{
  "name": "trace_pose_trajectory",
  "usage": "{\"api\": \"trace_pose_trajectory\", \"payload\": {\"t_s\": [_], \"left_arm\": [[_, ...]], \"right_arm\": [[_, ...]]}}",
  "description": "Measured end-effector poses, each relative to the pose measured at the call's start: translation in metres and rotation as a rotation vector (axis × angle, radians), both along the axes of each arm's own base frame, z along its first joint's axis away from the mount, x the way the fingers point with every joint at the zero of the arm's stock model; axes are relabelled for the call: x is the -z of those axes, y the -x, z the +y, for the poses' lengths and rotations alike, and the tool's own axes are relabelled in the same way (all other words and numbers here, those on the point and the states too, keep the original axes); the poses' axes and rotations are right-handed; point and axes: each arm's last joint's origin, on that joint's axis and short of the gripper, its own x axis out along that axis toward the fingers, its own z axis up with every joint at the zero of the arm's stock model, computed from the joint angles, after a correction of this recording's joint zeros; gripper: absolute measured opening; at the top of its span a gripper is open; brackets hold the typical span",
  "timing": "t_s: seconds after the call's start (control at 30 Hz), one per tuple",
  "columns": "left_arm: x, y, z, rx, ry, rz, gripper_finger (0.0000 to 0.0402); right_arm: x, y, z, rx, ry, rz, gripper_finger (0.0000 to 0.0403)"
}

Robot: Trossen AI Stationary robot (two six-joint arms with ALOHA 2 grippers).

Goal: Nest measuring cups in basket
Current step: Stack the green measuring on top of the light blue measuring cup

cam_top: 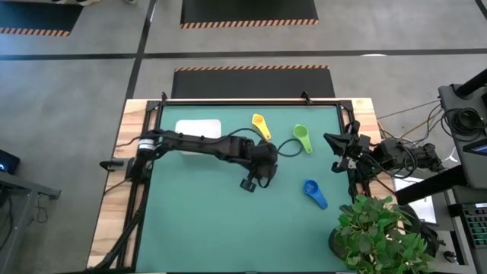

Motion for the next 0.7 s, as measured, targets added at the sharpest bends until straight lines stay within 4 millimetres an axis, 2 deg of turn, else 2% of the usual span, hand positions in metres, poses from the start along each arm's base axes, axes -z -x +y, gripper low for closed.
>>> {"api": "trace_pose_trajectory", "payload": {"t_s": [0.3, 0.5, 0.7], "left_arm": [[-0.014, 0.007, -0.022, 0.004, 0.029, -0.041, 0.0], [-0.005, 0.011, -0.033, -0.034, -0.012, -0.021, 0.0], [-0.006, 0.033, -0.038, -0.047, 0.013, -0.092, 0.0]], "right_arm": [[0.002, -0.001, 0.0, -0.009, -0.027, 0.008, 0.0009], [0.002, -0.001, 0.0, -0.015, -0.053, -0.001, 0.0009], [0.002, -0.001, 0.0, -0.024, -0.087, -0.012, 0.0009]]}}
